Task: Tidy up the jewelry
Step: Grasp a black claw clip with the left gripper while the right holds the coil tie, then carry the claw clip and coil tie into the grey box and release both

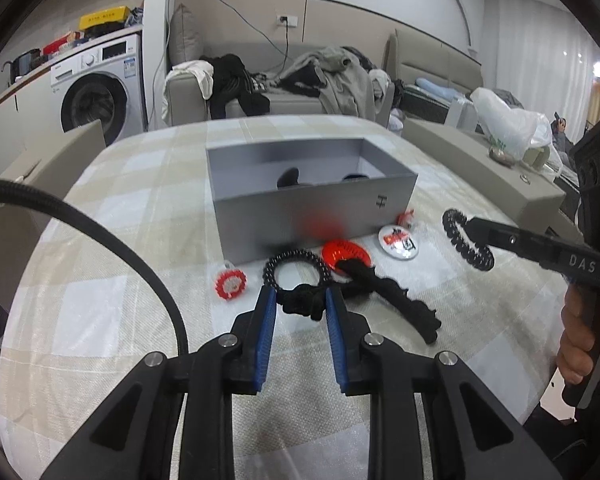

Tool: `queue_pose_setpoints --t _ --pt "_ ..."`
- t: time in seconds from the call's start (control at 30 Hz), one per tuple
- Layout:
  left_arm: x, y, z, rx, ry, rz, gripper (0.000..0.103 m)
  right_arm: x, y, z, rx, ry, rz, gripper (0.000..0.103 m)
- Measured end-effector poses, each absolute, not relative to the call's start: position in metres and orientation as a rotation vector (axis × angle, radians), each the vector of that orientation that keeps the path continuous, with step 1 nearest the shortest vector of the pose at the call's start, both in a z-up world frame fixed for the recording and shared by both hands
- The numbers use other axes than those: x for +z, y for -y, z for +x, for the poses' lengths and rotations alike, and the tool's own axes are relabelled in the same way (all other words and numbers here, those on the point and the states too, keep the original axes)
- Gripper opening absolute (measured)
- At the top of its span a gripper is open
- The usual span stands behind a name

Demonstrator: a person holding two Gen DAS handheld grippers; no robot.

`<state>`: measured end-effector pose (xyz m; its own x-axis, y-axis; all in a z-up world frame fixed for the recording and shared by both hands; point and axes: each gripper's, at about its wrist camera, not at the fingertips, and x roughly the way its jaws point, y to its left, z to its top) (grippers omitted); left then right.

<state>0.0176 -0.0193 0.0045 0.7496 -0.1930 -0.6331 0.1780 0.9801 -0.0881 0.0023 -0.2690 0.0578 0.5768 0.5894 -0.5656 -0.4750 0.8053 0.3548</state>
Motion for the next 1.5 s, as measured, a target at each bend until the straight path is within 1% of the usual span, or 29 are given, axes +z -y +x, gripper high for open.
queue_pose_setpoints --t 0.23,0.9,1.5 --pt "0.015 0.013 0.017 -0.185 -0.636 -0.044 0.019 0.06 0.269 0.002 0.629 -0.712 0.175 0.008" --pt "0.021 0.012 0.015 -0.187 -0.59 -0.073 0.018 0.062 0.27 0.001 0.642 -0.702 0.196 0.008" --pt "0.044 0.005 0.026 -0.154 -0.505 -0.107 0.018 0.087 0.266 0.011 0.637 -0.646 0.241 0.008"
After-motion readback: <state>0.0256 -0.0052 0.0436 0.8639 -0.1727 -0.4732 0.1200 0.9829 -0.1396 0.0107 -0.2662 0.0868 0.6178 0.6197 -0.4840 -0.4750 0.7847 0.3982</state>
